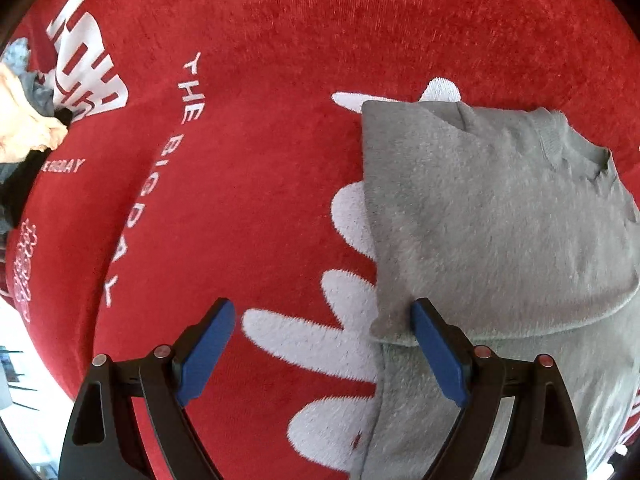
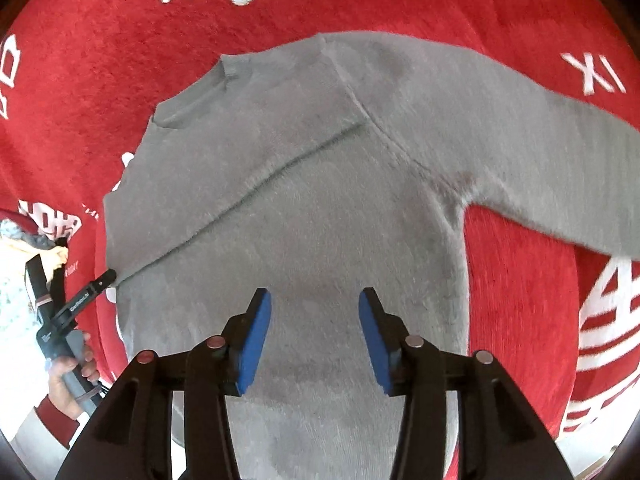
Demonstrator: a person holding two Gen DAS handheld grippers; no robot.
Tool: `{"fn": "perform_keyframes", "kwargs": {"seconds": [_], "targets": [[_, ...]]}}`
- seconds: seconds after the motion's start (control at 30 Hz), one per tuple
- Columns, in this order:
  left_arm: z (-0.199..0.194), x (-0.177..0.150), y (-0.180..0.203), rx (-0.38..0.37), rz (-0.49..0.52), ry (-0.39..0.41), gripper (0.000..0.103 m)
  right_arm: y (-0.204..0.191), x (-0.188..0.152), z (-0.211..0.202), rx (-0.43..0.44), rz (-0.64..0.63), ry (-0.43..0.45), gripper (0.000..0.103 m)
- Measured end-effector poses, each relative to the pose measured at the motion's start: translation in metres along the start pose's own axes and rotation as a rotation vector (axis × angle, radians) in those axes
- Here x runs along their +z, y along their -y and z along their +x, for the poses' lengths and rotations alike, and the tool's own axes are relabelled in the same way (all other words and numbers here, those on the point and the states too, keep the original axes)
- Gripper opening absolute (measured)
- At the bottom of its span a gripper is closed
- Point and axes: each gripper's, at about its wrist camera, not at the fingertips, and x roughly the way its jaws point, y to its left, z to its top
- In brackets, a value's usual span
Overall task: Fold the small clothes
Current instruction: 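Grasp the other sleeve cuff with the right gripper and lift it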
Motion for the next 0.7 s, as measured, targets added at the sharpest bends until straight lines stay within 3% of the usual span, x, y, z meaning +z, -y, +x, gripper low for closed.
{"fn": "perform_keyframes", "kwargs": {"seconds": [0.13, 0.27, 0.53, 0.7], "targets": [[-0.014, -0.001, 0.005, 0.022, 0.017, -0.005, 0.09, 0.007, -0.006, 0.003, 0.023, 0.052, -0.006, 0.05], [-0.03, -0.005, 0.026, -0.013, 0.045, -0.004, 0.09, 0.022, -0.013, 0.0, 0.045, 0.094, -0.003, 0.05], [-0.051, -0.018, 0.124, -0.114, 0.165, -0.01, 0.09, 0.072, -0.024, -0.013, 0.077, 0.229, 0.03, 0.054], [-0.06, -0.024, 0.191, -0.165, 0.23, -0.009, 0.09, 0.116, -0.028, -0.022, 0.052, 0.302, 0.068, 0.055]]}}
